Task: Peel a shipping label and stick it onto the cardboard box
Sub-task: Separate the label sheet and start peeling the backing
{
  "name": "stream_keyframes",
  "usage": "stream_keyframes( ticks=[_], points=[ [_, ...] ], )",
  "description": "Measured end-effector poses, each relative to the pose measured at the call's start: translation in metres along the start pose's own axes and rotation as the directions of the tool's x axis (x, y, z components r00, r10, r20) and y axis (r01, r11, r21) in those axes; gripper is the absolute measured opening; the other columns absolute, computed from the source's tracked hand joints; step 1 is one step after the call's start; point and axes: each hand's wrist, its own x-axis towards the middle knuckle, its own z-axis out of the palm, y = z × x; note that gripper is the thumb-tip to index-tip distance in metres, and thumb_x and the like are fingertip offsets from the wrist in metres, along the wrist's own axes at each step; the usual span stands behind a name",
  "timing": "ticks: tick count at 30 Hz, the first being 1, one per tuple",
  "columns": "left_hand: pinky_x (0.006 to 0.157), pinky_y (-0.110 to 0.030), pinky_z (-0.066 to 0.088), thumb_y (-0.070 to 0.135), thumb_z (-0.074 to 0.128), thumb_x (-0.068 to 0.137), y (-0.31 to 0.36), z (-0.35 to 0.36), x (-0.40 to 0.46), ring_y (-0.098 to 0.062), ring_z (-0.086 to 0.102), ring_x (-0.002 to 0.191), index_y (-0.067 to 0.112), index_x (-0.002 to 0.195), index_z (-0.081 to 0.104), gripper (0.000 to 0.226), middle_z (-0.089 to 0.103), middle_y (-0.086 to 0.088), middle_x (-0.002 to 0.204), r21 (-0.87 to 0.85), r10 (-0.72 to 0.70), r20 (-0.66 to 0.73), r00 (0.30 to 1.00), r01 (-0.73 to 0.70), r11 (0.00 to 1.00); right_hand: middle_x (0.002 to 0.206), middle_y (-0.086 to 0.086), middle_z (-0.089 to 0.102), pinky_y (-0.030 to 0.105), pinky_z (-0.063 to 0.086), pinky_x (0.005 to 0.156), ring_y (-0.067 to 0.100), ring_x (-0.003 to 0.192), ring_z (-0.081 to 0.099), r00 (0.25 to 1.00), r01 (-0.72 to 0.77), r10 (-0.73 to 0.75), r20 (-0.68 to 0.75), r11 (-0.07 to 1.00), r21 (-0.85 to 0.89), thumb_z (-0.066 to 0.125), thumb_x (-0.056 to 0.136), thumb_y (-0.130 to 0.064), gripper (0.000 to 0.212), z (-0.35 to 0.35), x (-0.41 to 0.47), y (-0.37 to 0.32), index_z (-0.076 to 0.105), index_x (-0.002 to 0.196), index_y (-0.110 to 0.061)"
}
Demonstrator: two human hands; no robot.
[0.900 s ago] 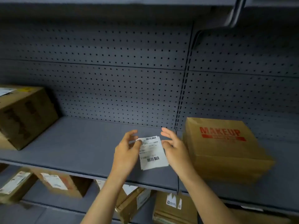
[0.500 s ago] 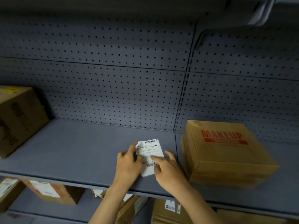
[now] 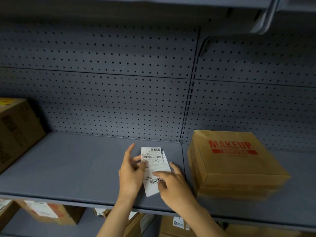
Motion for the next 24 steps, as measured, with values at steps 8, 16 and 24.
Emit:
stream_keyframes(
  ticks=[8, 16, 24],
  points=[
    [0.098, -0.04, 0.054, 0.013, 0.066, 0.095, 0.039, -0.011, -0.005, -0.007, 0.071, 0.087, 0.036, 0.146, 0.042, 0.061, 0.078, 0.005, 0.088, -0.2, -0.004, -0.085, 0.996, -0.013, 0.98, 0.133, -0.014, 0.058, 0.026, 0.042, 0.108, 0.001, 0.128, 0.044, 0.963, 0.157, -0.138, -0.233, 0.985, 0.065, 0.053, 0.098, -0.018, 0.037, -0.028, 0.002, -0.007, 0.061, 0.131, -0.032],
    [0.088, -0.021, 0.047, 0.009, 0.066, 0.095, 0.114, -0.025, -0.013, 0.003, 0.069, 0.081, 0.029, 0.145, 0.043, 0.059, 0.076, 0.014, 0.077, -0.29, 0.178, -0.117, 0.977, -0.205, 0.935, 0.121, -0.015, 0.059, 0.025, 0.052, 0.087, 0.005, 0.105, 0.061, 0.818, 0.304, -0.138, -0.558, 0.928, 0.215, 0.059, 0.096, -0.027, 0.04, -0.103, -0.002, -0.035, 0.055, 0.134, -0.037],
    [0.079, -0.008, 0.048, 0.005, 0.066, 0.094, 0.171, -0.037, -0.034, 0.003, 0.068, 0.082, 0.032, 0.139, 0.046, 0.056, 0.075, 0.013, 0.074, -0.392, 0.316, -0.099, 0.944, -0.329, 0.859, 0.095, -0.017, 0.075, 0.012, 0.053, 0.079, -0.005, 0.09, 0.066, 0.822, 0.385, -0.134, -0.553, 0.847, 0.367, 0.068, 0.09, -0.033, 0.022, -0.169, -0.022, -0.063, 0.075, 0.11, -0.026]
  ],
)
